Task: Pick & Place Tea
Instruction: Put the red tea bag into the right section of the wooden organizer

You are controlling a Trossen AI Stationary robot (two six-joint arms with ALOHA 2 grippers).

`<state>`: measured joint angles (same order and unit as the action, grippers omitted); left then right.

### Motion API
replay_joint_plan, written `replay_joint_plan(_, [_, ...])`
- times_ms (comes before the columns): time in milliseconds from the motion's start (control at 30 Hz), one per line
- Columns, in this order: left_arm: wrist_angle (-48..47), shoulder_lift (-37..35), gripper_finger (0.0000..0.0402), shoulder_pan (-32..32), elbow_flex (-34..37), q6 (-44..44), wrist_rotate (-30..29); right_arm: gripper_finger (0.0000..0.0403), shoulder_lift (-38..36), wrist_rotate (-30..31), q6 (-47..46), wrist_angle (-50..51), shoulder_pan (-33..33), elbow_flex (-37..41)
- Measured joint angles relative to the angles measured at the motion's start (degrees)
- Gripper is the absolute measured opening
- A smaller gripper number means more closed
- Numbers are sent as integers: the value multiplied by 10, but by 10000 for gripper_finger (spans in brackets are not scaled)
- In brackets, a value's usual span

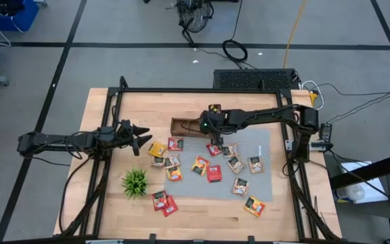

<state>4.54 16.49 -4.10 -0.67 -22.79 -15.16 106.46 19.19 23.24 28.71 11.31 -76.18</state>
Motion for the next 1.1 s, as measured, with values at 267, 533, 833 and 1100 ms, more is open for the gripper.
replay_joint_plan(267, [0,0,212,0,0,0,0,41,1,1,-15,-10,-1,0])
replay_joint_plan(533, [0,0,212,0,0,0,0,110,1,4,-25,-1,-1,0])
replay_joint_plan(833, [0,0,212,0,0,0,0,160,-2,62,-27,5,-18,-35])
replay_joint_plan(1100, [0,0,212,0,0,0,0,158,-18,39,-168,10,-48,-108])
